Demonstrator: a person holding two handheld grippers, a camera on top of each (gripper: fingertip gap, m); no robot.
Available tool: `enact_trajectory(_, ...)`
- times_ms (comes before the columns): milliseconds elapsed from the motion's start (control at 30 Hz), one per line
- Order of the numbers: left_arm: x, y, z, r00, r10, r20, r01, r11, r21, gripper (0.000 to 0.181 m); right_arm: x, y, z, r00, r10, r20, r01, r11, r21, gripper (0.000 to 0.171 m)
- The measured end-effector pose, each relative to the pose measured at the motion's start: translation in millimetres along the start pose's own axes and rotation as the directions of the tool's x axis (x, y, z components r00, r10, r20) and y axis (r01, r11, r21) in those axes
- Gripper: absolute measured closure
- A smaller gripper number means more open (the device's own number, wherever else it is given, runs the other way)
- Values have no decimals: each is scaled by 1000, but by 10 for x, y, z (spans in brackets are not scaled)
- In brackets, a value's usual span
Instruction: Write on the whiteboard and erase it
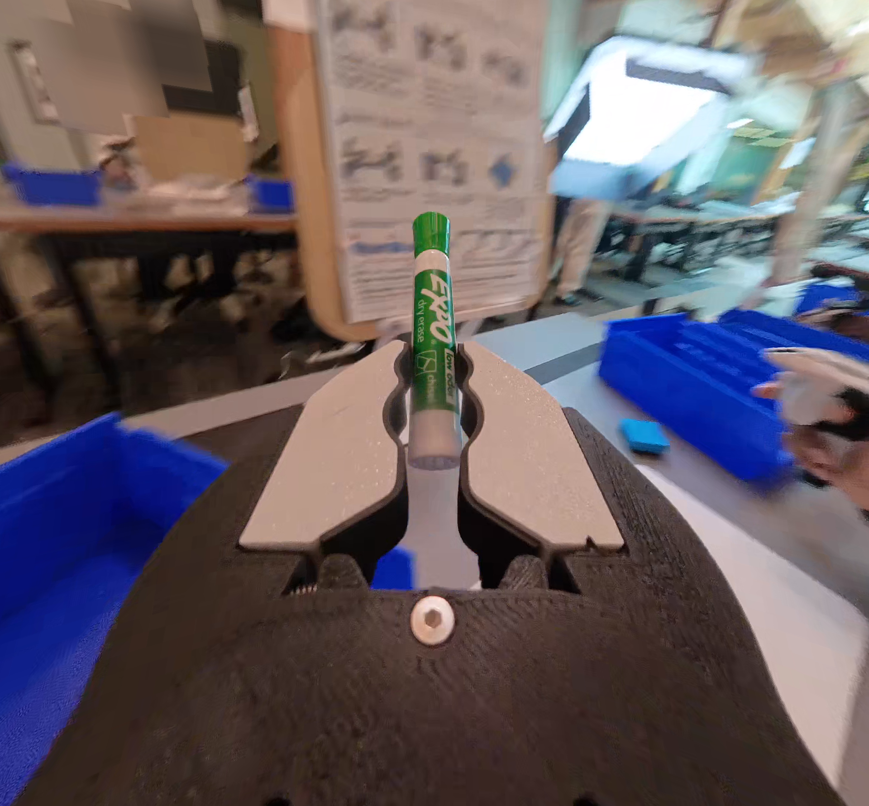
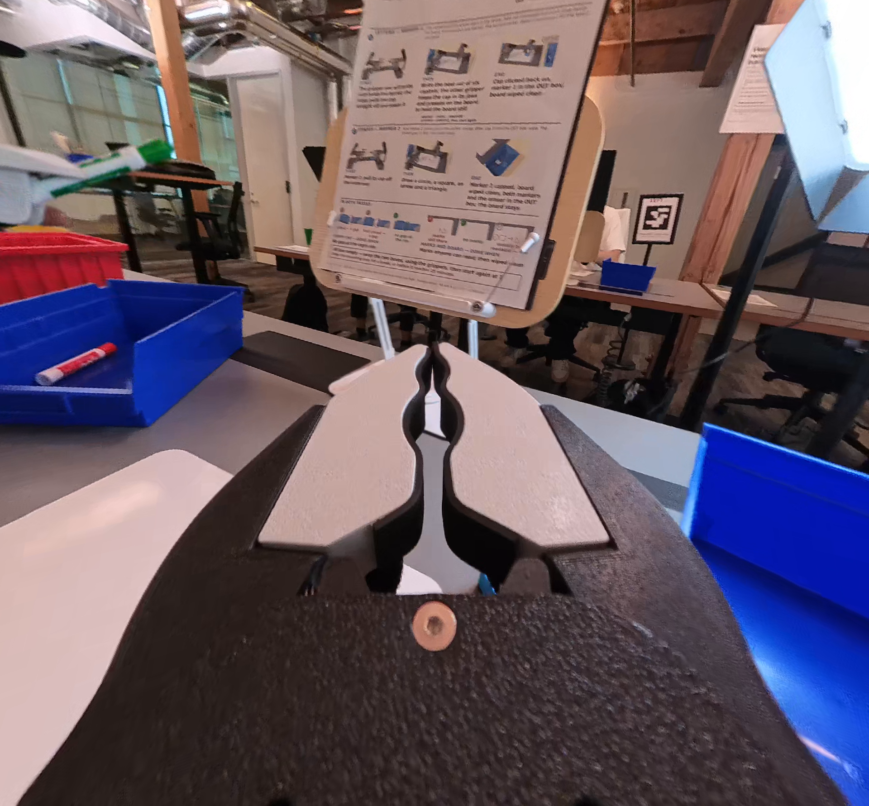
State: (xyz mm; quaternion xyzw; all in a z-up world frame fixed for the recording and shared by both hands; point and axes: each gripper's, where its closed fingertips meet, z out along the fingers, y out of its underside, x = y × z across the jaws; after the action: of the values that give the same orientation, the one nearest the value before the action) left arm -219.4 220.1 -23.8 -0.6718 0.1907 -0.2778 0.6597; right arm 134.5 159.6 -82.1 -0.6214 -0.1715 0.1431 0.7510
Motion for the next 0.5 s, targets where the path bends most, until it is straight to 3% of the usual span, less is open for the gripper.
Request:
enact_trajectory(167,1111,133,-84,973,79,-217,-40,983,177,162,-636,-83,-51,962,24,273,-32,999,25,164)
enact_trajectory(333,1871,553,-65,915,53,-401,20,984,174,163,-1302,-101,-156,840,126,528,-131,991,-29,155)
enact_trajectory(500,2260,855,-27,872,40,-488,21,993,119,163,-1650,-94,-253,735,233,637,-220,970,-100,144)
